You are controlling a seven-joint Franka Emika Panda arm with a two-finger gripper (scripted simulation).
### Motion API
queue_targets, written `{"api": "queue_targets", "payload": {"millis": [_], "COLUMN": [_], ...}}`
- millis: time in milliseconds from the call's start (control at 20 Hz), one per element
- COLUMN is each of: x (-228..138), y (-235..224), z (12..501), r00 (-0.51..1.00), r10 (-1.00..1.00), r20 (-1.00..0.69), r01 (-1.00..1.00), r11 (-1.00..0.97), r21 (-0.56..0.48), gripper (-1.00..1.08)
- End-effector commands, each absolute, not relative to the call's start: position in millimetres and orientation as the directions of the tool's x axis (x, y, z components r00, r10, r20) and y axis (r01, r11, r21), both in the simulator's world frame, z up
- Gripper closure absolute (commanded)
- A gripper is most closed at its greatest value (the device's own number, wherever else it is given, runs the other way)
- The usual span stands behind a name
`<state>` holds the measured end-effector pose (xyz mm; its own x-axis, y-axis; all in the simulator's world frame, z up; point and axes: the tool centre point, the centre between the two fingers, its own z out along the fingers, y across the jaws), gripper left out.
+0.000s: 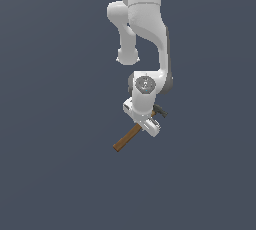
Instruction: Pick up the object and move it to a goal position.
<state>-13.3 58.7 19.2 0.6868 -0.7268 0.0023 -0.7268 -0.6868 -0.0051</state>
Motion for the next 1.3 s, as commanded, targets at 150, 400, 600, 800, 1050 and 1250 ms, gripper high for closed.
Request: {"api": "queue_targets", "payload": {"millis": [150,400,600,800,1050,1250], "x": [-14,-18,-24,-32,-46,-58], "y": [59,53,43,30,8,-12], "z": [21,33,50,74,115,151], "r00": [0.688,0.688,0.687,0.687,0.686,0.686], "r10": [-0.726,-0.726,-0.726,-0.727,-0.727,-0.728], "r20": [0.002,0.002,0.002,0.001,0.000,-0.001], "r01": [-0.726,-0.726,-0.726,-0.727,-0.727,-0.728], "r11": [-0.688,-0.688,-0.687,-0.687,-0.686,-0.686], "r21": [-0.006,-0.006,-0.006,-0.005,-0.005,-0.005], "gripper": [1.08,1.08,1.08,1.08,1.08,1.08]}}
